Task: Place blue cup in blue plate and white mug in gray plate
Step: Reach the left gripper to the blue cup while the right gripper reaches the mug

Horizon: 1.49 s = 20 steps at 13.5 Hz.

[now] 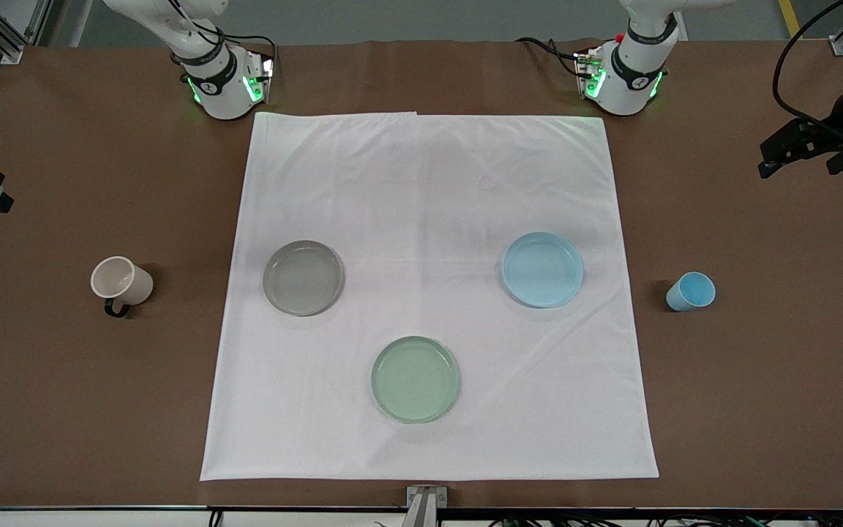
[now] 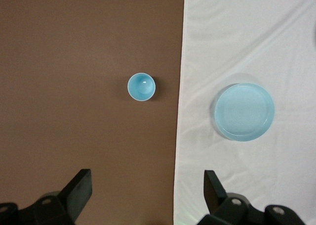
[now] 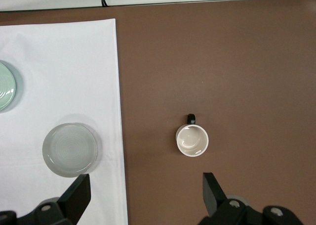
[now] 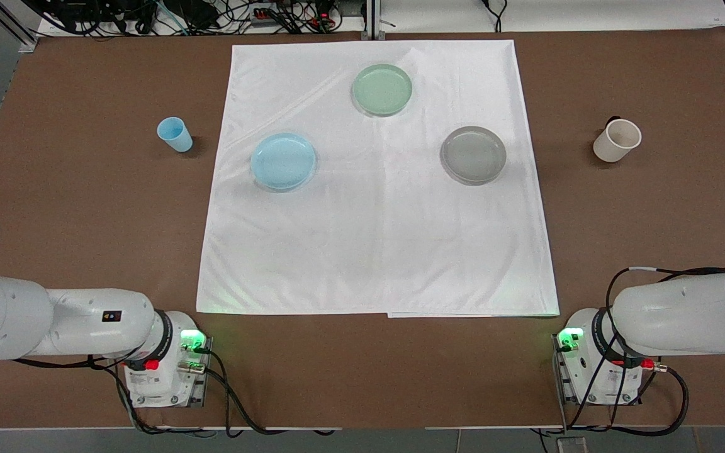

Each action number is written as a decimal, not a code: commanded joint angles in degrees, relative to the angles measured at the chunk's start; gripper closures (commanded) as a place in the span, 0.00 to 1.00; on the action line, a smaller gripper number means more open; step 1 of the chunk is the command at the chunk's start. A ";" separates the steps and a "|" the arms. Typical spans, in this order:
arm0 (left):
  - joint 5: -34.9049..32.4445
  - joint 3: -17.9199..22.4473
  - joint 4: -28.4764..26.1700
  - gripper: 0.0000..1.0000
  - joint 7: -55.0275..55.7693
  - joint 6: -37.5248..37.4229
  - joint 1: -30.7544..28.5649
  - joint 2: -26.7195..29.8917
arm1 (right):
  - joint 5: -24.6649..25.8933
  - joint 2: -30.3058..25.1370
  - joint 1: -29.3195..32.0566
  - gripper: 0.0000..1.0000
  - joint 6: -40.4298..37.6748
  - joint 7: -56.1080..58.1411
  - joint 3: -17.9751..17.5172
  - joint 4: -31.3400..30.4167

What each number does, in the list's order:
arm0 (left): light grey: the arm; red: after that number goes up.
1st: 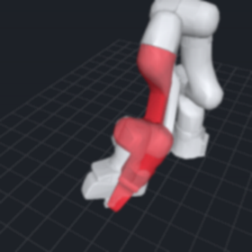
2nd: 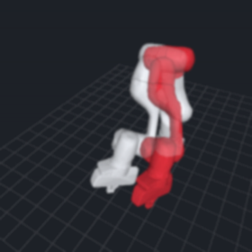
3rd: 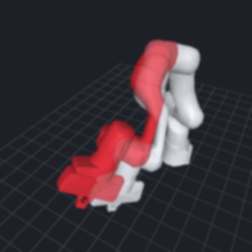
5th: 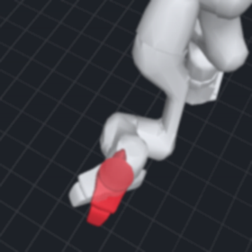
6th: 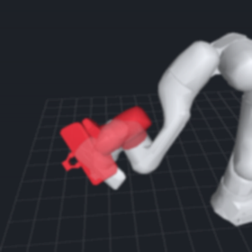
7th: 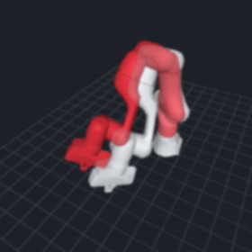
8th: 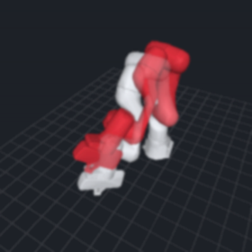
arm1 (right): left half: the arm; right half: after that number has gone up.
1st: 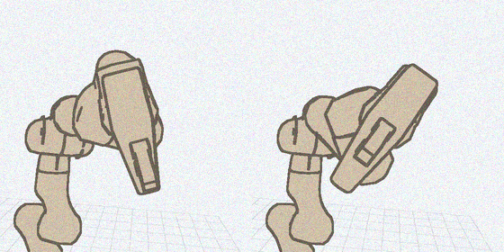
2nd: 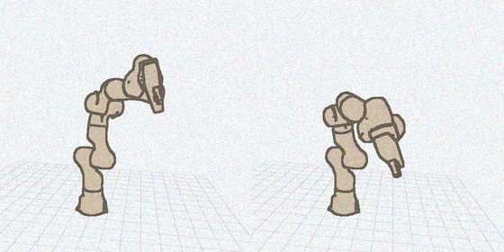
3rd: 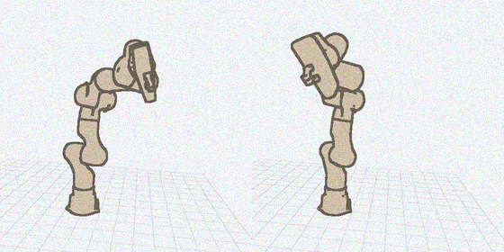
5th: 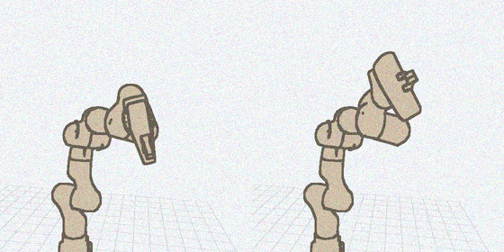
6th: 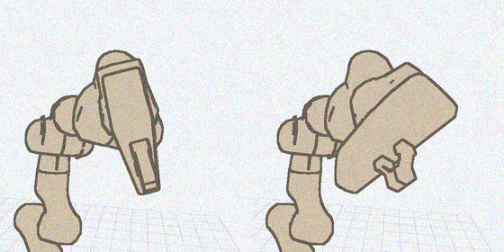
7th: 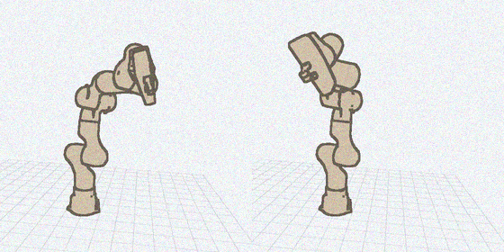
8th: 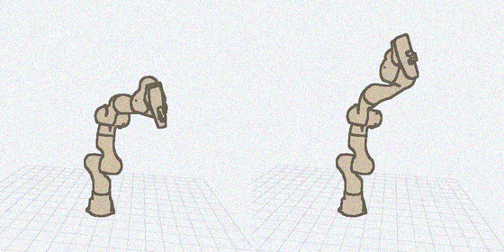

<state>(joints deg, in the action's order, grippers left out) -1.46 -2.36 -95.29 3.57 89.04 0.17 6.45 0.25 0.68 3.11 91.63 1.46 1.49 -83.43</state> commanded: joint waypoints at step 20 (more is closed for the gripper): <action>-0.21 0.78 -21.34 0.28 -0.76 44.29 -10.10 -26.31 | 0.72 11.60 -0.13 0.00 0.04 -0.32 -0.53 -1.38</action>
<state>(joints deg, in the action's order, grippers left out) -1.52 -1.19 -116.33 2.77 132.51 -9.77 -19.09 0.29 7.36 2.12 91.32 1.46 1.03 -84.96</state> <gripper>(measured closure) 0.216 0.000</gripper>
